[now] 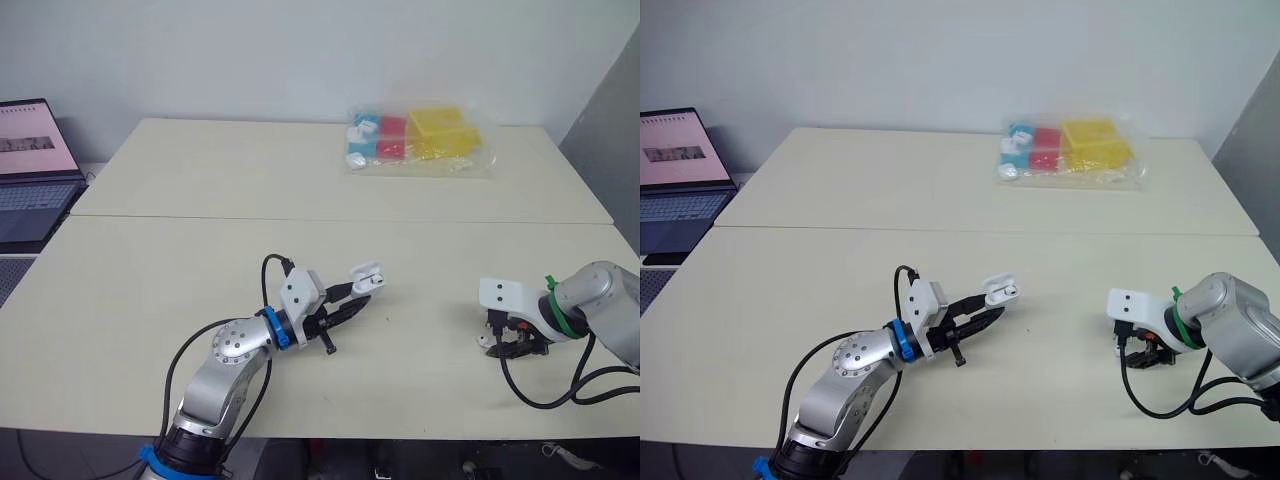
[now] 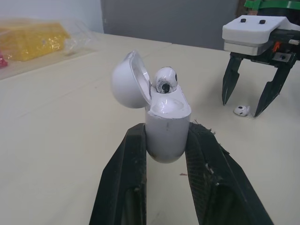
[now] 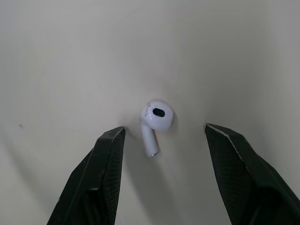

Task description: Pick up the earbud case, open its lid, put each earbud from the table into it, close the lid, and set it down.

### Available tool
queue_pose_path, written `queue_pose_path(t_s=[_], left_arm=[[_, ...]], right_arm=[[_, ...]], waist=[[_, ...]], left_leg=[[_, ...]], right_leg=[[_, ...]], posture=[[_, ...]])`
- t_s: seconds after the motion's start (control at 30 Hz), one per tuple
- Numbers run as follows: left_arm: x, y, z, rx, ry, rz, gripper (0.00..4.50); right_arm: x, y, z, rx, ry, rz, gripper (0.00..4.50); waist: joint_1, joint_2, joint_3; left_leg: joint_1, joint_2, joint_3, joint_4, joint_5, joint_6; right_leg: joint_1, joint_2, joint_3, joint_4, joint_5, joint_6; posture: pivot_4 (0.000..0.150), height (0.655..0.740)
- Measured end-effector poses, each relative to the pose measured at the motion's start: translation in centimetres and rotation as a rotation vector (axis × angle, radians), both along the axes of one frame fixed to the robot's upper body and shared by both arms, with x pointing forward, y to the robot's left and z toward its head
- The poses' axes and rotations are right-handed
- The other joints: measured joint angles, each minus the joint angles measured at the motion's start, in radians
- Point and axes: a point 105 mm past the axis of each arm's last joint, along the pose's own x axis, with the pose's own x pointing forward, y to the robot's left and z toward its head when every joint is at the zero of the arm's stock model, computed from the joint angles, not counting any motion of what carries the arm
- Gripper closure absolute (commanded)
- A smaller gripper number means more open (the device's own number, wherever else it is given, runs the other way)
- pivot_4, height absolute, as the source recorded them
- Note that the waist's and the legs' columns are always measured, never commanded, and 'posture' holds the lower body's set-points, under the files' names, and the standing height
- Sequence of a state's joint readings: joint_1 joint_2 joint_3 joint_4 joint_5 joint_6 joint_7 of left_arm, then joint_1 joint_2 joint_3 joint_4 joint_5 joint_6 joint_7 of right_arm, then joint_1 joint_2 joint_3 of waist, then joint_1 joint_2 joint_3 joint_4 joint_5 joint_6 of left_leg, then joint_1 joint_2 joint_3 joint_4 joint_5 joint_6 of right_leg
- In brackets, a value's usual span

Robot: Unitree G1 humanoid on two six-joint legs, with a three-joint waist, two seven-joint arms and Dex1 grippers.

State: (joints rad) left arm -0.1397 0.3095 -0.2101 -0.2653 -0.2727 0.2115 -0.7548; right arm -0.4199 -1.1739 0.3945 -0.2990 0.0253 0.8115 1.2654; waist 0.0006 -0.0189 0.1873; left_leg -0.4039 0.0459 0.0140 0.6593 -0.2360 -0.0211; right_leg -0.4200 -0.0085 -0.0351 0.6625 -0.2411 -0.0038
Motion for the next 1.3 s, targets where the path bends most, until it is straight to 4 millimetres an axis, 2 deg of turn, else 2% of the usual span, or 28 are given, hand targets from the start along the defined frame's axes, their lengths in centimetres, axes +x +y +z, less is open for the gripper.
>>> queue_pose_path(t_s=[1.2, 1.3], left_arm=[[0.2, -0.2, 0.0, -0.004, -0.001, 0.0, 3.71], [0.2, -0.2, 0.1, -0.004, -0.001, 0.001, 3.71]], right_arm=[[1.1, 0.8, -0.1, 0.034, -0.05, 0.002, 1.73], [1.1, 0.9, -0.1, 0.035, -0.053, 0.003, 2.34]], waist=[[-0.003, -0.001, 0.0], [-0.003, -0.001, 0.0]], left_leg=[[0.002, 0.001, 0.001, 0.001, 0.0, 0.0], [0.002, 0.001, 0.001, 0.001, 0.0, 0.0]], right_leg=[[0.001, 0.001, 0.001, 0.001, 0.0, 0.0], [0.001, 0.001, 0.001, 0.001, 0.0, 0.0]], posture=[[0.15, 0.7359], [0.15, 0.7359]])
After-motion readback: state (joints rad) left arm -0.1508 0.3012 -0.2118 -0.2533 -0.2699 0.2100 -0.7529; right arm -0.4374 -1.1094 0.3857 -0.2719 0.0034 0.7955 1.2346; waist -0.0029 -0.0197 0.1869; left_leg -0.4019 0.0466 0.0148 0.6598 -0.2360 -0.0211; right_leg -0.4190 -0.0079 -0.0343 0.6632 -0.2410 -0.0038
